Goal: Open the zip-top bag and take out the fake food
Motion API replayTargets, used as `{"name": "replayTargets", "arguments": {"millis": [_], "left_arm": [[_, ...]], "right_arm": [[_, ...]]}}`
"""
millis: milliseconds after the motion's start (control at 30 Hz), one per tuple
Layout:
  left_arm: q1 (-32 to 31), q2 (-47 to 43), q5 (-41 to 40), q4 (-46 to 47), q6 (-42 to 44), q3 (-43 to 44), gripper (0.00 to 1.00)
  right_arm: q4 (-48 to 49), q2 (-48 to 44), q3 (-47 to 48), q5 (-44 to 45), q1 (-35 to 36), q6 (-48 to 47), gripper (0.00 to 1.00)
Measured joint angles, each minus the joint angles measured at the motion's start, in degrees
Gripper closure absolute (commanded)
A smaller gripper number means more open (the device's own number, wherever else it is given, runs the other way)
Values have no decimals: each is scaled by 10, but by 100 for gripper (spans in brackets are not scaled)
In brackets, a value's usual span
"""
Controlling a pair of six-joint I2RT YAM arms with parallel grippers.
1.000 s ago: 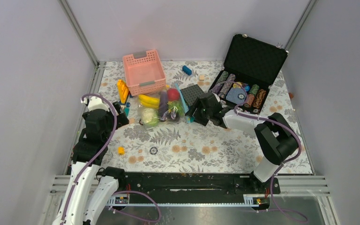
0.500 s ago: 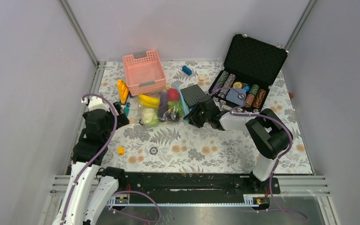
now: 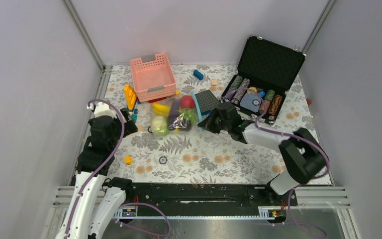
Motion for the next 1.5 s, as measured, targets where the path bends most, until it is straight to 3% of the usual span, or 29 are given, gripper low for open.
{"name": "replayTargets", "arguments": {"millis": [233,400,700,900,1200,1333,1500], "left_arm": [[0,7,39,1,0,0,12],[0,11,100,5,0,0,13],[0,18,203,5,-10,35,13],[0,23,273,7,-23,71,14],[-2,-12,381,71,-39,5,10],[-11,-31,443,116,-42,-27,14],[-64,-44,506,200,-19,-35,14]], "right_arm": [[-103,-163,-6,-7,4,-127,100],[-229,-228,12,-31,16,-225,100],[-452,-236,244,-102,22,-391,100],[-539,-236,331,-160,23,-479,100],[-618,-254,263,-222,67,-565,100],[-628,-292,227,-227,73,-573,100],[-641,-314,223,-249,75,-586,100]]}}
